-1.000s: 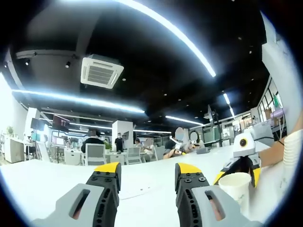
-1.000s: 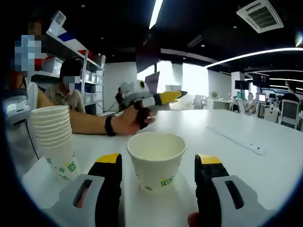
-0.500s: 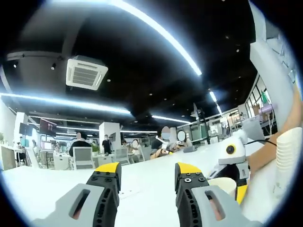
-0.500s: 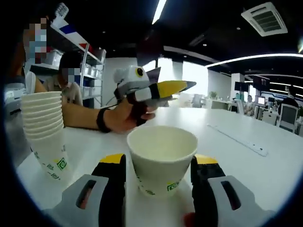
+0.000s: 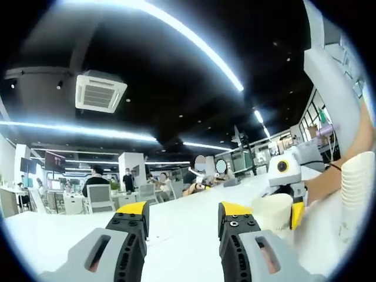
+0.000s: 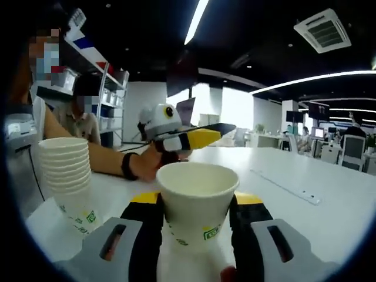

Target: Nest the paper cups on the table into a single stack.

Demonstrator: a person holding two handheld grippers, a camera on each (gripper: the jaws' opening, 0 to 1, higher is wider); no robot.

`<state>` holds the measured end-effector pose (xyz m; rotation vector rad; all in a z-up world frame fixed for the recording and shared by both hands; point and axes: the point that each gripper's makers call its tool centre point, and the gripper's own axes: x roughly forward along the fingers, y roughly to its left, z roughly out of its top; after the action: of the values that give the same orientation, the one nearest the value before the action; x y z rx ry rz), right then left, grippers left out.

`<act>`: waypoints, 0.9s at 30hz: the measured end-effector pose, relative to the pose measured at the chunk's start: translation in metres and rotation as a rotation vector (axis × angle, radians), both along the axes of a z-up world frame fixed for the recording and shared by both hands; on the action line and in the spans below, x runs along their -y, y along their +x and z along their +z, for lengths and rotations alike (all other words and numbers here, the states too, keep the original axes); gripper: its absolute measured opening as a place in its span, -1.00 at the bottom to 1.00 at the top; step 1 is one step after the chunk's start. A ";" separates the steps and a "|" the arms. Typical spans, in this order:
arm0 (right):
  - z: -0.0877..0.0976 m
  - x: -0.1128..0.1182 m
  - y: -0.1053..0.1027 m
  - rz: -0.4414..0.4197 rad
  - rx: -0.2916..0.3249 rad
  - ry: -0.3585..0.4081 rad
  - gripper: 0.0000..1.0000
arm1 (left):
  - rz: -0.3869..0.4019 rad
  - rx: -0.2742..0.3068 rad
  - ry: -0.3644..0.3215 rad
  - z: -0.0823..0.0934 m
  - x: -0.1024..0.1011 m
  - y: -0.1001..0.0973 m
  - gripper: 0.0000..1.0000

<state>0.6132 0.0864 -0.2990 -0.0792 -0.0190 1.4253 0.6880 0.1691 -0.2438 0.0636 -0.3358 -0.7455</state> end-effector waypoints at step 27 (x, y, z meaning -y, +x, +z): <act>0.128 0.035 -0.134 0.491 0.029 0.456 -0.09 | -0.038 -0.021 0.018 -0.010 0.018 -0.007 -0.04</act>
<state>0.4790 0.0517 -0.1712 0.3006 -0.4092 1.8751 0.6806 0.1511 -0.2534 0.0664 -0.3106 -0.7866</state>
